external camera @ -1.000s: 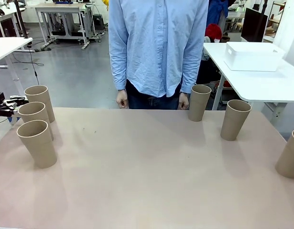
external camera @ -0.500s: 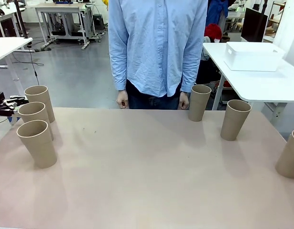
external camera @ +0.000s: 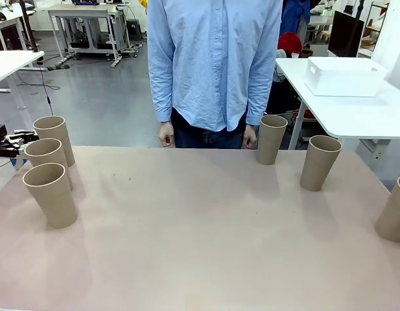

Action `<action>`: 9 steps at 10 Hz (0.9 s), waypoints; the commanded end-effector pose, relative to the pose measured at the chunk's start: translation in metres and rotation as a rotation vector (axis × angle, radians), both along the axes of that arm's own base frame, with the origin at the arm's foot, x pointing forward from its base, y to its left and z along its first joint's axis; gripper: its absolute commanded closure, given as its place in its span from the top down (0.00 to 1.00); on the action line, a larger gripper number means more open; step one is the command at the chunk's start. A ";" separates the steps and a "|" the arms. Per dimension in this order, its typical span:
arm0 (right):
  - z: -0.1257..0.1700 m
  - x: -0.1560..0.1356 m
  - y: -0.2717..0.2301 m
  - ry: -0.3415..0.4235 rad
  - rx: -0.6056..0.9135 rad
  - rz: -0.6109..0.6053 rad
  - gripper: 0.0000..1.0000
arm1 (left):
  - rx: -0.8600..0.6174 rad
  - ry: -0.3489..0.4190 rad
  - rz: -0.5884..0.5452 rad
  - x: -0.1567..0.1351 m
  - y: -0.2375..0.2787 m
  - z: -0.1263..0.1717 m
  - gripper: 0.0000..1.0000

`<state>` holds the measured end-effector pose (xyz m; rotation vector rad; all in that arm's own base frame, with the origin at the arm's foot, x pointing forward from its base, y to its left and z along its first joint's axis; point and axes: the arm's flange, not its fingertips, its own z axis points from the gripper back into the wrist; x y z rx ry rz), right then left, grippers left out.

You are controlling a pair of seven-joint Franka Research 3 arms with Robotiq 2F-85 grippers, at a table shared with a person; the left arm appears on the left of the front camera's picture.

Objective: Stack the cups and store them in the basket.
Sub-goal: Pick up two Reusable plastic cups , one in each hand.

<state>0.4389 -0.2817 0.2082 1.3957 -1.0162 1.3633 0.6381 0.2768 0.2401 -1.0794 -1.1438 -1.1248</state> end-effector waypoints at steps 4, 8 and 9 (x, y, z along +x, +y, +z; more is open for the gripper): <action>0.001 -0.019 0.026 -0.047 0.012 -0.043 1.00 | -0.049 0.020 0.034 -0.005 -0.007 0.007 1.00; 0.010 -0.019 0.031 -0.025 0.024 -0.064 1.00 | -0.052 0.025 0.040 -0.005 -0.010 0.007 1.00; 0.010 -0.017 0.032 -0.018 0.034 -0.078 1.00 | -0.056 0.024 0.040 -0.005 -0.011 0.006 1.00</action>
